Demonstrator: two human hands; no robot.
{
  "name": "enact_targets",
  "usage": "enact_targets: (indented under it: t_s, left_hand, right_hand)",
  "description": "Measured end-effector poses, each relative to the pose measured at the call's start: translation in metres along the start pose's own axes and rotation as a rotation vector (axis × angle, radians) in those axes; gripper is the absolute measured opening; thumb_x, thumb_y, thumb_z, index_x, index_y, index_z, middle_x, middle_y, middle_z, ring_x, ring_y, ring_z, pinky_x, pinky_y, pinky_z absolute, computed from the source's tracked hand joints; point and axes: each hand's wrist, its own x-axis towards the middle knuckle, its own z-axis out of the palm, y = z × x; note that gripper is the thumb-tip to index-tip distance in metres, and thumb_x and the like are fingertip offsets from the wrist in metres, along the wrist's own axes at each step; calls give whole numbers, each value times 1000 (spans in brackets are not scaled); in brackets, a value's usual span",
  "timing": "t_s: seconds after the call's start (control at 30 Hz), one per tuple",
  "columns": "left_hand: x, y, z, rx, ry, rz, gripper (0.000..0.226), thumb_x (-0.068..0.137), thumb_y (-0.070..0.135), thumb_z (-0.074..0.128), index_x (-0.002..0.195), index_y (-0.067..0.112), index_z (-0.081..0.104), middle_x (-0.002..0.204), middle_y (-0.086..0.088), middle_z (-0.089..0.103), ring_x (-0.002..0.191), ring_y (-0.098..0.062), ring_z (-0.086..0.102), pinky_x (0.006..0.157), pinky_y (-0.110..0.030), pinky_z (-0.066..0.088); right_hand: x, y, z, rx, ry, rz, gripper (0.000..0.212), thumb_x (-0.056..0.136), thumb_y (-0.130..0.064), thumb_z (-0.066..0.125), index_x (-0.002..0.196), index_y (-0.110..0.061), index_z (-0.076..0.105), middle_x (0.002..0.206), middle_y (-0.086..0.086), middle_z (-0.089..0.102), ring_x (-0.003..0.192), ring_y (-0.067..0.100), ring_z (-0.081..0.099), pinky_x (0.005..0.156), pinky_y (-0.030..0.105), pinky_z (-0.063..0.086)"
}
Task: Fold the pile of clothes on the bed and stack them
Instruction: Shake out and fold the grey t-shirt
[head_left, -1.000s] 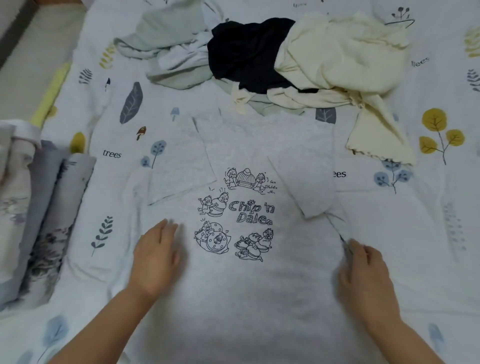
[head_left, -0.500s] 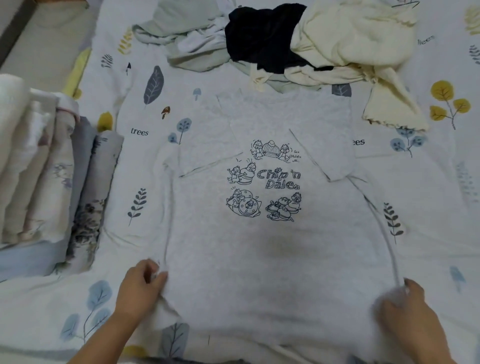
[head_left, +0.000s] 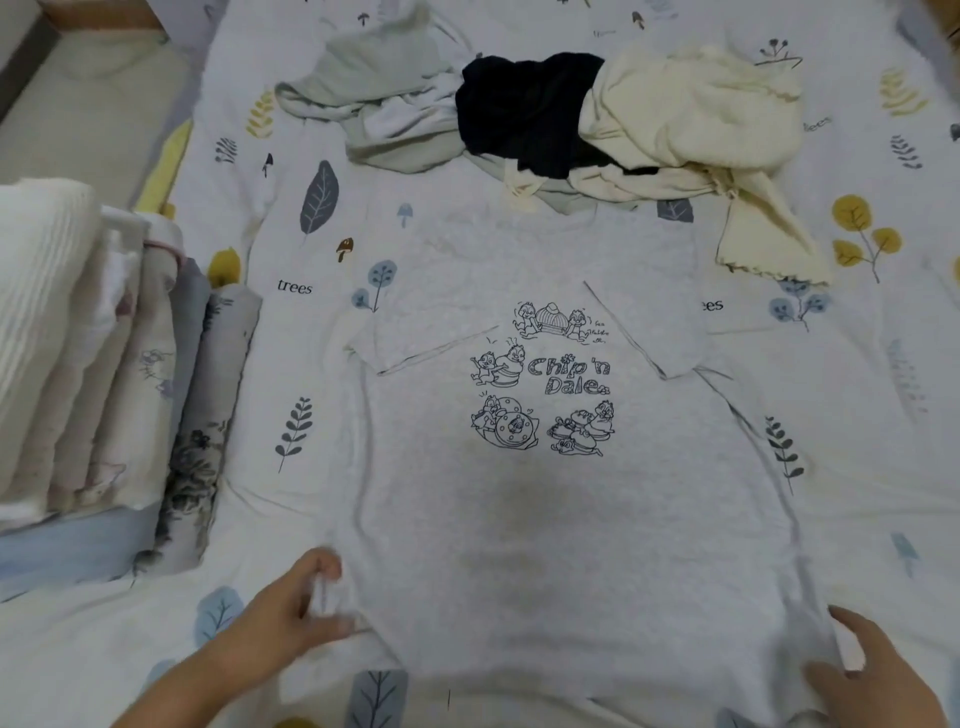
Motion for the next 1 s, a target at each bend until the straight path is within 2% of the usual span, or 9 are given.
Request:
enact_targets:
  t_s: [0.1, 0.2, 0.3, 0.43, 0.5, 0.6, 0.73, 0.83, 1.0]
  left_hand:
    - [-4, 19, -27, -33, -35, 33, 20, 76, 0, 73, 89, 8, 60, 50, 5, 42, 43, -1, 31, 43, -11, 27]
    - [2, 40, -38, -115, 58, 89, 20, 75, -5, 73, 62, 10, 73, 63, -12, 56, 58, -14, 44, 48, -14, 31]
    - [11, 68, -43, -467, 161, 75, 17, 79, -4, 64, 67, 3, 74, 72, -22, 61, 67, -27, 51, 55, -23, 40]
    - [30, 113, -50, -861, 102, 134, 33, 66, -7, 48, 80, 5, 76, 82, -20, 72, 70, -24, 71, 61, -31, 59]
    - [46, 134, -49, -798, 144, 227, 40, 62, -11, 52, 84, 11, 77, 87, -18, 73, 79, -20, 71, 67, -29, 58]
    - [78, 159, -47, -510, 346, 294, 40, 68, -18, 61, 76, 18, 76, 80, -10, 73, 69, -8, 68, 63, -10, 53]
    - [127, 193, -56, -429, 542, 340, 24, 80, -10, 61, 74, 11, 67, 60, 1, 70, 56, -5, 65, 62, -11, 53]
    - [163, 219, -76, -514, 616, 409, 19, 92, 11, 56, 75, 4, 62, 55, 0, 66, 51, -10, 66, 59, -17, 56]
    - [227, 256, -113, -711, 699, 297, 33, 95, 32, 51, 66, 17, 47, 39, 10, 46, 34, -4, 48, 47, -18, 53]
  right_hand:
    - [1, 8, -12, 53, 65, -154, 40, 76, 11, 65, 112, -6, 62, 97, 22, 63, 68, 32, 58, 74, 37, 46]
    - [10, 3, -30, 195, 33, -192, 16, 80, 1, 68, 84, -14, 74, 76, 17, 69, 59, 24, 60, 51, 44, 53]
    - [39, -14, -47, 466, -88, -141, 35, 86, 6, 51, 70, -13, 75, 81, 6, 71, 71, 12, 66, 46, 30, 55]
    - [67, -55, -66, 598, -298, -245, 60, 73, 25, 32, 69, -16, 76, 68, 1, 72, 56, 7, 67, 44, 17, 51]
    - [80, -78, -73, 534, -230, -352, 58, 73, 28, 43, 76, -19, 76, 71, -1, 73, 63, 5, 68, 53, 14, 53]
    - [103, -111, -81, 416, -83, -445, 33, 73, 14, 64, 83, -16, 74, 71, -4, 73, 65, 6, 66, 57, 6, 48]
    - [137, -164, -90, 497, -37, -530, 4, 75, -13, 74, 78, -16, 74, 70, 6, 73, 64, 19, 70, 57, 15, 54]
    - [159, -205, -98, 612, -30, -564, 49, 48, -59, 77, 71, -16, 72, 61, 8, 69, 53, 17, 67, 56, 21, 56]
    - [222, -265, -101, 661, 171, -505, 31, 85, -34, 63, 69, -8, 57, 48, 1, 53, 38, 5, 50, 43, 14, 48]
